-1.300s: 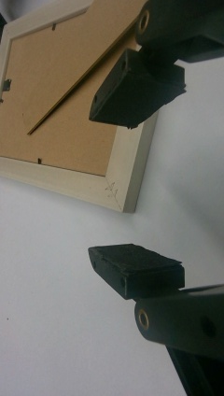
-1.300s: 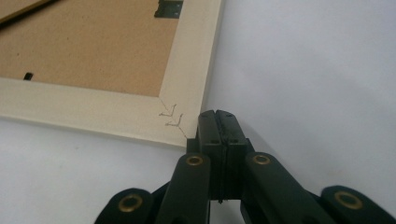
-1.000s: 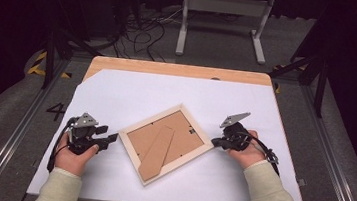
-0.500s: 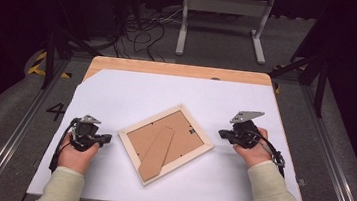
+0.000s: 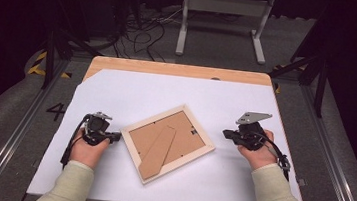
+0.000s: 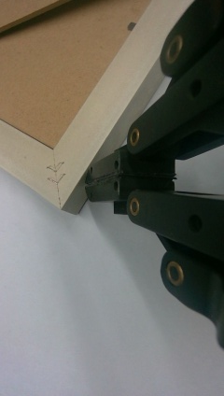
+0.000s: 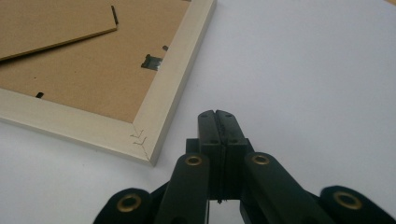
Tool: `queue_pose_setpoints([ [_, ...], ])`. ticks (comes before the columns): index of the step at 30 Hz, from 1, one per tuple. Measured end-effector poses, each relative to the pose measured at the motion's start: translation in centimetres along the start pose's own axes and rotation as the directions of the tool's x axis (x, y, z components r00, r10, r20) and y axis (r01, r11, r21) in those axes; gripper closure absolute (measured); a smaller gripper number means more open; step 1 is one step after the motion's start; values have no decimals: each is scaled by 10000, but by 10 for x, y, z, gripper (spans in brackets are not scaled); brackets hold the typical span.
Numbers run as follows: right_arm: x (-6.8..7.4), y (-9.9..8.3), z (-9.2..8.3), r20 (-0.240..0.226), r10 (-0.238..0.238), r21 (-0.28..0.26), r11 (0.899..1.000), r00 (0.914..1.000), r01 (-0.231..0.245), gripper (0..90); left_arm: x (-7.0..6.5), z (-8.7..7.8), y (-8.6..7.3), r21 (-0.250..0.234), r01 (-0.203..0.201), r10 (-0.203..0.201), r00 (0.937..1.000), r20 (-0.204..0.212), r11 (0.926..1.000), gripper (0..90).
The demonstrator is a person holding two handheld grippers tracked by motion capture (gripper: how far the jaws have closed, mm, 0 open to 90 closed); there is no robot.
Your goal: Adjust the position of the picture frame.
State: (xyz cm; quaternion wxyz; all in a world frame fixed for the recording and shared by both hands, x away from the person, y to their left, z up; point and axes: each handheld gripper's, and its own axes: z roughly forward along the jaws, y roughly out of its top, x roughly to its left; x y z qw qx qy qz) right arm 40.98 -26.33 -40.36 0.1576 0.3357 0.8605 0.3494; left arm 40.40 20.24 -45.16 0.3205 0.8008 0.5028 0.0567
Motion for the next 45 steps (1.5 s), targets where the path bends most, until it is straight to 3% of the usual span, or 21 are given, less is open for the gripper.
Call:
queue_pose_setpoints([
  [4,-1,-4,-3,84,69,57,10000,9999,-69,900,-5,9,10,-155,-214,211,9995,-220,9997,896],
  [10,-2,-9,-7,164,186,111,9998,9997,-187,900,-12,19,21,-214,-538,534,9984,-158,9983,891],
  [16,-3,-16,-13,265,320,146,9994,9991,-324,900,-15,30,32,-365,-540,549,9982,247,9979,888],
  [21,-3,-20,-16,298,388,201,9990,9988,-394,900,-19,38,40,-476,-783,795,9965,242,9958,885],
  [24,-3,-24,-19,359,472,235,9986,9982,-481,900,-20,44,44,-731,-620,671,9953,698,9954,842],
  [28,-5,-27,-21,414,610,304,9976,9973,-623,900,-21,47,47,-759,-639,696,9948,745,9951,842],
  [31,-5,-30,-22,427,643,344,9972,9970,-658,900,-26,49,55,-770,-1154,1199,9911,574,9903,842],
  [40,-7,-37,-27,515,817,393,9957,9953,-837,900,-33,60,59,-1393,-1298,1418,9866,806,9817,818],
  [45,-7,-39,-29,593,858,391,9953,9945,-882,900,-36,63,60,-1351,-1357,1489,9845,932,9815,809],
])
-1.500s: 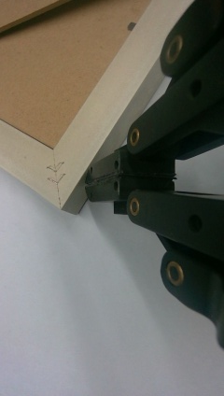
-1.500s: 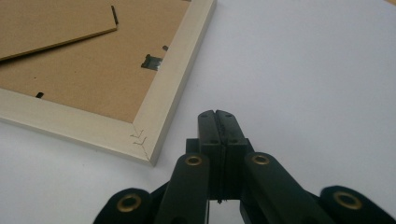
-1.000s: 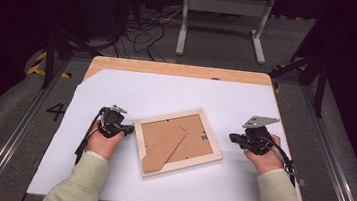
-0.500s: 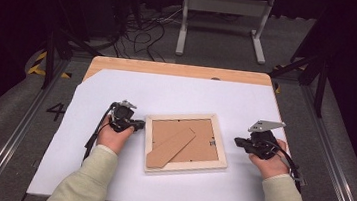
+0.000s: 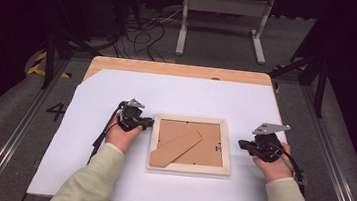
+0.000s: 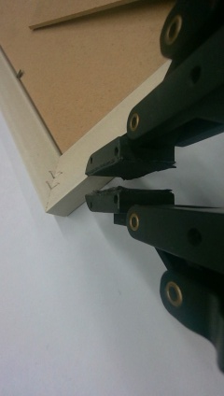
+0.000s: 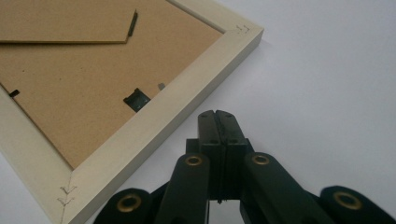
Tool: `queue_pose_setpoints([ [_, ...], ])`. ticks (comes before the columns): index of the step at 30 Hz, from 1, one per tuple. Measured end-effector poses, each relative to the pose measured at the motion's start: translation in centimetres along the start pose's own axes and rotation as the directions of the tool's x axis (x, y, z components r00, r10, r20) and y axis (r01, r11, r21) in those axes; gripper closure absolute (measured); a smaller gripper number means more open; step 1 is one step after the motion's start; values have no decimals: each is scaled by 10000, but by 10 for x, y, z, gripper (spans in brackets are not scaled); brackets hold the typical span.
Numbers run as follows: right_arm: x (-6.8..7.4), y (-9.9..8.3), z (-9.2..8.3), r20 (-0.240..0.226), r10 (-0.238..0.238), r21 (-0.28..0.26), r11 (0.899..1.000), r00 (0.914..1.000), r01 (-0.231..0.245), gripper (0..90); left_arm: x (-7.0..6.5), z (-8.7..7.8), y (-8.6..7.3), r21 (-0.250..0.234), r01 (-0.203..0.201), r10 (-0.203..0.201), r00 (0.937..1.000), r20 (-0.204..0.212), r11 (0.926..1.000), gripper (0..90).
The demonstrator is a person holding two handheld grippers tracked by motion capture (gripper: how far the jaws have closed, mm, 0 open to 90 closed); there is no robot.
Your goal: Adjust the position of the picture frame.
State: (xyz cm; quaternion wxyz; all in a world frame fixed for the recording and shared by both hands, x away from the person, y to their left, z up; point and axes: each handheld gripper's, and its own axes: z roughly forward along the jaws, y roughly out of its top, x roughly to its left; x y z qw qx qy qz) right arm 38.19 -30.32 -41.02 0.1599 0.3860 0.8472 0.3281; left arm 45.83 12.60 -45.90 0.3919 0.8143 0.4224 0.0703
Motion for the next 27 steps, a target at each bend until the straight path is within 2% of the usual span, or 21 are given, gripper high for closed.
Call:
queue_pose_setpoints([
  [3,-1,-1,0,15,-1,3,10000,10000,1,900,0,-1,-1,127,84,-86,9999,148,9999,793],
  [7,-1,0,0,14,-18,-51,10000,10000,19,900,0,-5,-1,211,16,-19,9999,121,9998,706],
  [9,-1,1,-1,31,-32,-70,10000,10000,32,900,-2,-11,-1,190,-230,231,9997,-64,9996,689],
  [11,-2,2,-2,22,-44,-159,9999,10000,44,900,-4,-18,-1,130,-409,410,9991,-54,9991,673],
  [15,-3,4,-5,-38,-123,-426,9990,9999,121,900,-9,-35,0,-310,-818,812,9965,-205,9962,645],
  [17,-3,4,-8,-62,-199,-632,9978,9998,195,900,-12,-45,0,-626,-1102,1096,9939,-126,9919,628],
  [22,-5,4,-15,-41,-306,-1013,9944,9995,300,899,-15,-55,0,-910,-1421,1418,9898,-90,9857,607],
  [23,-5,4,-19,-77,-415,-1302,9907,9991,401,887,-18,-60,0,-1014,-1604,1605,9870,-73,9818,598],
  [25,-5,4,-22,-99,-493,-1505,9875,9987,473,877,-23,-66,0,-1032,-2036,2031,9790,-150,9736,589],
  [27,-5,4,-25,-103,-558,-1667,9846,9984,533,859,-26,-71,-1,-1066,-2222,2229,9748,-53,9691,576],
])
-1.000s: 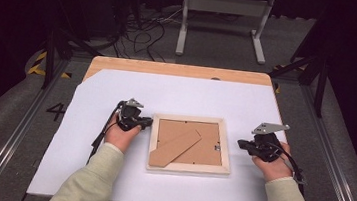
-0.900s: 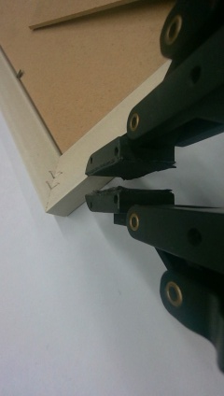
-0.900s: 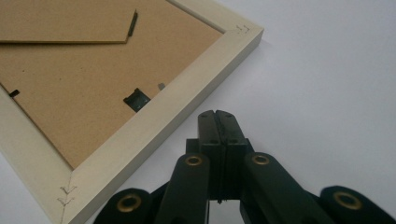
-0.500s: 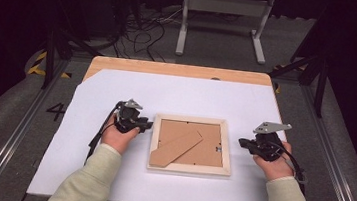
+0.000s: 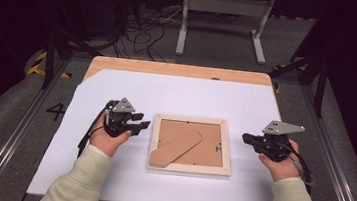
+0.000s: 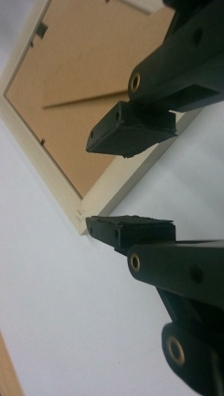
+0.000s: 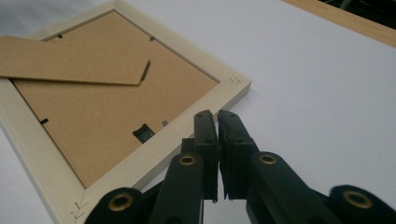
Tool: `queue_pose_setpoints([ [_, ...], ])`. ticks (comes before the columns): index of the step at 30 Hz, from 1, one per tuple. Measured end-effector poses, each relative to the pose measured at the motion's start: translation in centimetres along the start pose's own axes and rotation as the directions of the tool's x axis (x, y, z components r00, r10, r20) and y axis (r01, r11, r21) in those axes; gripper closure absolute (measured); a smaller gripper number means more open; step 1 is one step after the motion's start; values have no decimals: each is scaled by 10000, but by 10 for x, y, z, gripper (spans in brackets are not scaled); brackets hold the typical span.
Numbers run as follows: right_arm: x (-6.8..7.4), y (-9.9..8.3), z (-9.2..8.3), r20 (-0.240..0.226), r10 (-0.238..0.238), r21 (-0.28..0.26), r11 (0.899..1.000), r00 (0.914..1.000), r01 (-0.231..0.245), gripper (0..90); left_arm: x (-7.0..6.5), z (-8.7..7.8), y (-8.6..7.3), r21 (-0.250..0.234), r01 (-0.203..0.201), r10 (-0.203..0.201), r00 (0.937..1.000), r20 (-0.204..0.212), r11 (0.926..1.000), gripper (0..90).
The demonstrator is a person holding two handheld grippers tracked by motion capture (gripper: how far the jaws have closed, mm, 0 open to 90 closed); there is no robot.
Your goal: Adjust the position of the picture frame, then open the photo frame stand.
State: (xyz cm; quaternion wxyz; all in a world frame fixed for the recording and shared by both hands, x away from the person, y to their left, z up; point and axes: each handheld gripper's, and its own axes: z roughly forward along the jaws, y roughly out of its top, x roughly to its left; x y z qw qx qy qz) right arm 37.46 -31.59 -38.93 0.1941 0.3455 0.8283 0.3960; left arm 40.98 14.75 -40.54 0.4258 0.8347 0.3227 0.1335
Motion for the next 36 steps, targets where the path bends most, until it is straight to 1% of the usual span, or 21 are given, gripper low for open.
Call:
queue_pose_setpoints([
  [2,-1,0,-1,-6,-25,-59,10000,10000,25,836,-3,-5,0,-4,-232,232,9997,88,9997,562],
  [3,-1,0,-2,26,-27,-92,10000,10000,27,826,-3,-5,0,-4,-232,232,9997,88,9997,555],
  [4,-2,0,-3,41,-24,-146,9999,10000,24,818,-7,-9,-1,45,-318,317,9994,141,9995,550],
  [12,-2,1,-7,45,-28,-328,9995,10000,30,794,-12,-27,-7,16,-464,463,9983,361,9989,517],
  [14,-2,2,-7,25,-37,-321,9995,10000,38,791,-14,-31,-9,36,-451,449,9979,470,9990,515],
  [18,-1,2,-7,8,-72,-269,9996,10000,72,790,-18,-36,-12,114,-572,564,9966,601,9983,513],
  [25,-1,3,-7,-39,-102,-309,9995,9999,100,790,-30,-37,-14,336,-989,949,9899,1048,9945,507],
  [26,-1,2,-6,-44,-92,-290,9995,9999,90,790,-30,-37,-13,335,-1041,1000,9894,1053,9940,507],
  [28,-2,2,-6,-60,-83,-266,9996,9999,81,791,-33,-36,-11,411,-1122,1062,9864,1257,9928,507],
  [29,-1,2,-5,-91,-99,-245,9997,9999,97,793,-33,-36,-11,411,-1122,1062,9864,1257,9928,507],
  [30,0,3,-5,-106,-137,-220,9997,9998,135,793,-35,-35,-11,536,-1202,1120,9845,1353,9913,507],
  [31,0,3,-5,-106,-137,-220,9997,9998,135,793,-35,-35,-11,536,-1202,1120,9845,1353,9913,507],
  [32,1,3,-4,-149,-147,-221,9997,9998,144,793,-37,-34,-12,695,-1330,1218,9818,1457,9887,507],
  [33,1,3,-4,-154,-150,-226,9996,9998,147,793,-38,-33,-12,766,-1358,1231,9807,1522,9878,507],
  [35,1,3,-4,-160,-147,-231,9996,9998,143,793,-39,-32,-12,816,-1379,1238,9797,1577,9871,507],
  [36,0,3,-5,-165,-136,-248,9996,9998,132,793,-41,-30,-13,938,-1472,1300,9770,1692,9846,506],
])
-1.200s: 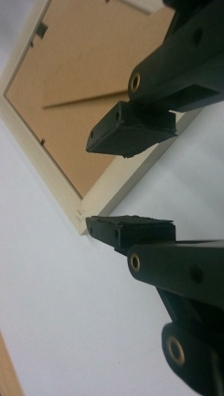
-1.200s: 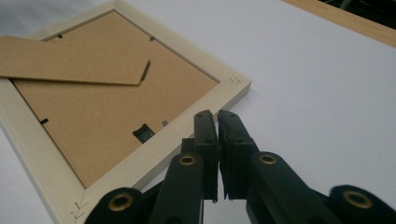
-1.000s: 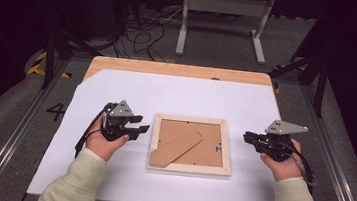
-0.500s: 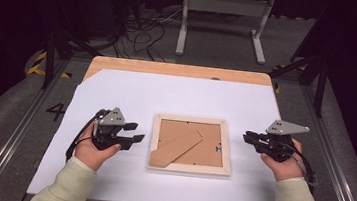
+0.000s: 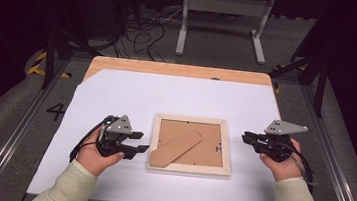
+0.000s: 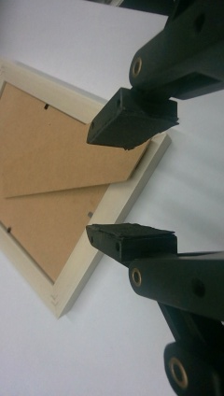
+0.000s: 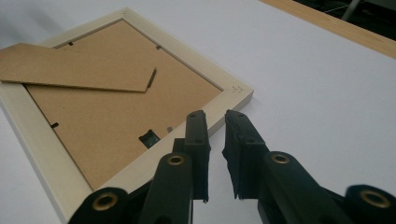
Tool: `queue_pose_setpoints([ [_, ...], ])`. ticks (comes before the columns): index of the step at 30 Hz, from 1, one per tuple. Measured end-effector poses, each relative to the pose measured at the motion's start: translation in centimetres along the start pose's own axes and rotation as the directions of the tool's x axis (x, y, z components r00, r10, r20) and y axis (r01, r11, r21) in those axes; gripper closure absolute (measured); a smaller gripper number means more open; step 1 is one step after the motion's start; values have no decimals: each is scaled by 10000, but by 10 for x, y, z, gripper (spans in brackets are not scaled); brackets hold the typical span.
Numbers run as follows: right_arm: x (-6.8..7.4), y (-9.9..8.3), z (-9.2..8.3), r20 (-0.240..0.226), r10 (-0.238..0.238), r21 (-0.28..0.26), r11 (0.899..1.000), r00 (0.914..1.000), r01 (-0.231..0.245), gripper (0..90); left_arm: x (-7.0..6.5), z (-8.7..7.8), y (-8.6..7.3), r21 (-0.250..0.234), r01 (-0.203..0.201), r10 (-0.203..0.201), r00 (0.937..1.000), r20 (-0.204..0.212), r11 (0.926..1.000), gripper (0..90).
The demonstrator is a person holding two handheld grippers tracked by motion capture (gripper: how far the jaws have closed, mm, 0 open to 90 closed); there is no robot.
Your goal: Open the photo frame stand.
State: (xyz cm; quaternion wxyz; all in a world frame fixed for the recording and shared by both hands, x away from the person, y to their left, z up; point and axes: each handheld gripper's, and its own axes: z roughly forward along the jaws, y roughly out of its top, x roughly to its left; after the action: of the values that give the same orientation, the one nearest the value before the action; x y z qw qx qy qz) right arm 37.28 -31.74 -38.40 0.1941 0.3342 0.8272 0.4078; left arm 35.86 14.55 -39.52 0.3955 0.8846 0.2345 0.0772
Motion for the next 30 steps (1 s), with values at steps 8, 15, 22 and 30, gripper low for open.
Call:
queue_pose_setpoints([
  [8,-1,-1,0,-50,115,11,9999,9999,-115,796,-5,9,-4,586,-26,-1,9990,456,9983,519],
  [15,-2,-1,-1,-95,123,-30,9999,9999,-123,796,-8,19,-10,1090,-53,-35,9968,800,9940,540],
  [22,-3,-1,-1,-163,183,-70,9998,9997,-184,794,-11,27,-12,1740,-85,-158,9903,1378,9847,568],
  [30,-3,-1,-1,-196,213,-87,9997,9996,-215,791,-15,35,-13,2339,-302,-29,9902,1399,9718,623],
])
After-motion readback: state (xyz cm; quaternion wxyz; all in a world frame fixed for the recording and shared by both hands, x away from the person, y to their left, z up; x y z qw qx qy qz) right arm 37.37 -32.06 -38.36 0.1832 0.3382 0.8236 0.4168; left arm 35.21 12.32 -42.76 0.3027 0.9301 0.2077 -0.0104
